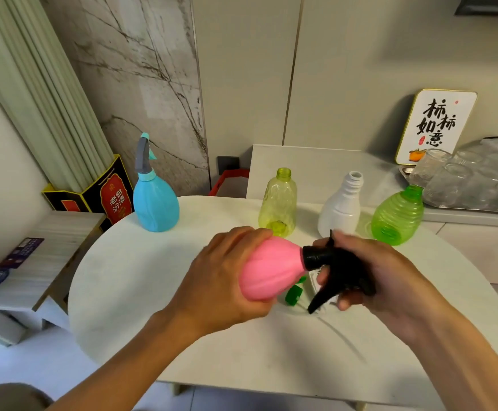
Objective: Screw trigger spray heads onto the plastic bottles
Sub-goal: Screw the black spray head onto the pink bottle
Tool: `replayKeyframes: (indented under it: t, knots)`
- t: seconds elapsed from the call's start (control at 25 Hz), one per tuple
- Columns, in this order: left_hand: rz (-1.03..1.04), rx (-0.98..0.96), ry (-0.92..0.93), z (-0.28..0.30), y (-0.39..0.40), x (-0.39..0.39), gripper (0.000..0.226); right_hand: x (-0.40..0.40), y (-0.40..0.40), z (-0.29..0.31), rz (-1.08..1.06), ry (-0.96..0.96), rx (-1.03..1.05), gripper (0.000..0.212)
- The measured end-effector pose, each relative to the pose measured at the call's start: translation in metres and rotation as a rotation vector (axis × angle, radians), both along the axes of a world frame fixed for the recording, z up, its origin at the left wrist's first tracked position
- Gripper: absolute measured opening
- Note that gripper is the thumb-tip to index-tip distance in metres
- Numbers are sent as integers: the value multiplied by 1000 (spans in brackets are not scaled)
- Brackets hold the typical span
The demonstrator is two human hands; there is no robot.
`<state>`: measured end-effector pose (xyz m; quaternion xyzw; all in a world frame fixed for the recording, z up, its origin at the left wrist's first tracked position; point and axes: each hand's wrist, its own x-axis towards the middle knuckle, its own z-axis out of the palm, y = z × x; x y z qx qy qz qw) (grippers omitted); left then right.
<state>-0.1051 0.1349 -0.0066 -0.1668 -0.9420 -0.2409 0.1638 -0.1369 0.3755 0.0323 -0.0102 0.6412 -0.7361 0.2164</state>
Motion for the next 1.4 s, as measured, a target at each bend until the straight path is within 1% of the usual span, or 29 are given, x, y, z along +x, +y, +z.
replayKeyframes:
  t: [0.04, 0.12, 0.16, 0.2, 0.24, 0.28, 0.32, 0.36, 0.4, 0.44, 0.48, 0.56, 0.6, 0.64, 0.76, 0.84, 0.96, 1.16, 1.24, 1.4]
  knots:
    - [-35, 153, -153, 4, 0, 1, 94, -2, 1, 1, 13, -20, -67, 48]
    - [-151, 471, -488, 11, 1, 1, 86, -6, 0, -3, -9, 21, -140, 45]
    - [-222, 612, -645, 12, 3, 2, 79, -7, -3, -7, -4, 41, -217, 41]
    - [-294, 734, -778, 13, 4, 3, 72, -6, -7, -11, 35, 36, -353, 41]
    - [-361, 840, -881, 12, 6, 4, 68, -3, -12, -14, 112, 40, -489, 43]
    - [-421, 933, -965, 11, 7, 5, 69, 0, -16, -17, 214, 65, -581, 46]
    - [-474, 1013, -1037, 9, 8, 6, 72, 2, -18, -20, 302, 100, -618, 47]
    - [-507, 1076, -1087, 8, 8, 8, 74, 4, -20, -21, 333, 140, -614, 48]
    - [-507, 1124, -1110, 8, 9, 9, 75, 5, -23, -21, 307, 169, -594, 47]
    - [-475, 1155, -1094, 9, 9, 9, 74, 5, -25, -20, 237, 183, -567, 44]
    - [-412, 1149, -1031, 10, 10, 9, 73, 5, -28, -20, 143, 186, -528, 39]
    - [-271, 1024, -846, 11, 13, 10, 72, 4, -31, -22, -3, 188, -454, 33]
    - [-241, 968, -800, 11, 14, 11, 71, 4, -32, -22, -26, 194, -435, 33]
    - [-243, 943, -799, 11, 15, 12, 68, 3, -33, -22, -12, 197, -438, 34]
    - [-377, 1021, -965, 20, 14, 14, 56, 2, -29, -18, 126, 192, -517, 45]
    - [-405, 1023, -1003, 23, 11, 13, 52, 1, -30, -14, 163, 179, -544, 47]
    - [-362, 1052, -980, 20, 10, 12, 52, 3, -35, -16, 103, 185, -528, 41]
    - [-342, 1055, -901, 18, 11, 14, 52, 9, -39, -14, -12, 202, -445, 41]
    - [-344, 1051, -892, 18, 12, 14, 54, 10, -39, -12, -37, 193, -411, 34]
    - [-306, 1008, -871, 12, 17, 15, 65, 11, -36, -14, -56, 191, -363, 30]
